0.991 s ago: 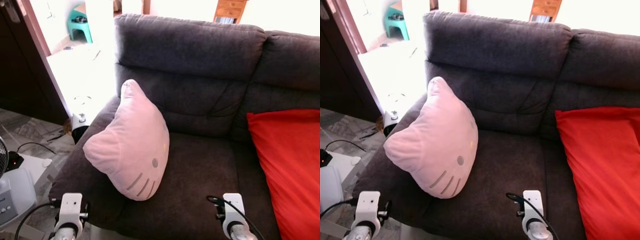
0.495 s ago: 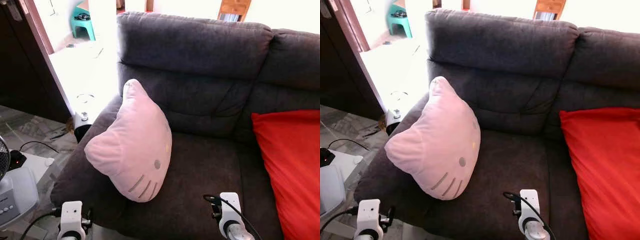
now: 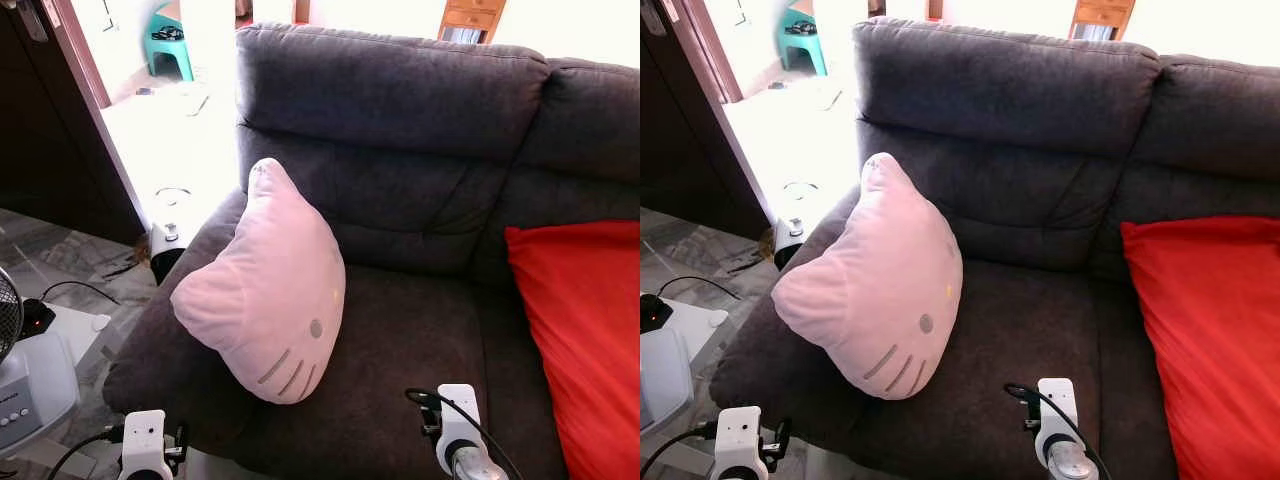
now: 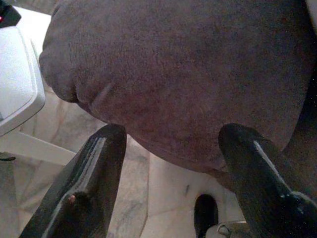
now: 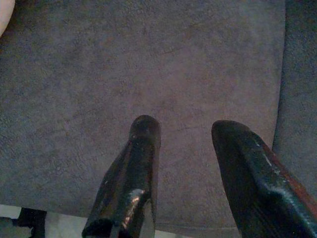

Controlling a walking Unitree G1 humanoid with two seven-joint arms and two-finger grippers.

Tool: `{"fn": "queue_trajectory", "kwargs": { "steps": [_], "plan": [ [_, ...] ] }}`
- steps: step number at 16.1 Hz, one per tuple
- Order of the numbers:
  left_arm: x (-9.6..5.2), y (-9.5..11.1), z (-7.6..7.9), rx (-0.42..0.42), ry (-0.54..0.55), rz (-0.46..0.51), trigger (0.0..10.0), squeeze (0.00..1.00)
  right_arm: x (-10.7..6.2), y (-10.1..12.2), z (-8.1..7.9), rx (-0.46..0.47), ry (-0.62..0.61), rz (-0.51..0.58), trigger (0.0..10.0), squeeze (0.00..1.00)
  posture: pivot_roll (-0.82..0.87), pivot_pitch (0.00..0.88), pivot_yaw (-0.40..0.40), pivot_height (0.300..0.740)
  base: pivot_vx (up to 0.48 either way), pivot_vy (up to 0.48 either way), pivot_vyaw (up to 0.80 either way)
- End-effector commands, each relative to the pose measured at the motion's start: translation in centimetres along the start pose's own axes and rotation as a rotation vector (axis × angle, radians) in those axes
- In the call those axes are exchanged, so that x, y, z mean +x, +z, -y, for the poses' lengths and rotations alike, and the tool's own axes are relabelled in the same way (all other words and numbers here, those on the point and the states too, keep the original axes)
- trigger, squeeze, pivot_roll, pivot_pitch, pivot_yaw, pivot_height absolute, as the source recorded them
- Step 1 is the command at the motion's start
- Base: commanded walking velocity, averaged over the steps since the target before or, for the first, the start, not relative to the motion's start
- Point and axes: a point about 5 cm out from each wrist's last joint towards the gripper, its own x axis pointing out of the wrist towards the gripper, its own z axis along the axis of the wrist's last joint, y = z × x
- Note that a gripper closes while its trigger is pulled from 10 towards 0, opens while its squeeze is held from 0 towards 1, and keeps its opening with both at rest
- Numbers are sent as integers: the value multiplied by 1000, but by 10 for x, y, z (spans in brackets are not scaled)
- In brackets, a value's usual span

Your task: Move the pillow to the sofa from floor

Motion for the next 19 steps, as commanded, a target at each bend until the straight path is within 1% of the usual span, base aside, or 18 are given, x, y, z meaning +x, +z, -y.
{"fn": "queue_trajectory", "kwargs": {
  "steps": [1,5,9,17,19],
  "plan": [
    [0,0,0,-25,15,1,10000,0,0,-2,1,8,-2,-12,10000,0,174,113,-51,740,0,0,0],
    [1,1,2,-31,11,18,10000,0,0,-2,0,6,5,-13,10000,0,172,113,-52,740,0,0,0],
    [0,0,3,-43,14,25,10000,0,-1,-5,3,5,7,-32,10000,0,172,114,-55,740,0,0,0],
    [-3,-7,5,-54,5,6,10000,0,-1,-6,5,-3,8,-40,10000,0,169,105,-54,740,0,0,0],
    [-3,-5,5,-58,4,17,10000,0,-1,-6,5,-2,10,-42,10000,0,169,102,-53,740,-281,0,0]
  ]
}}
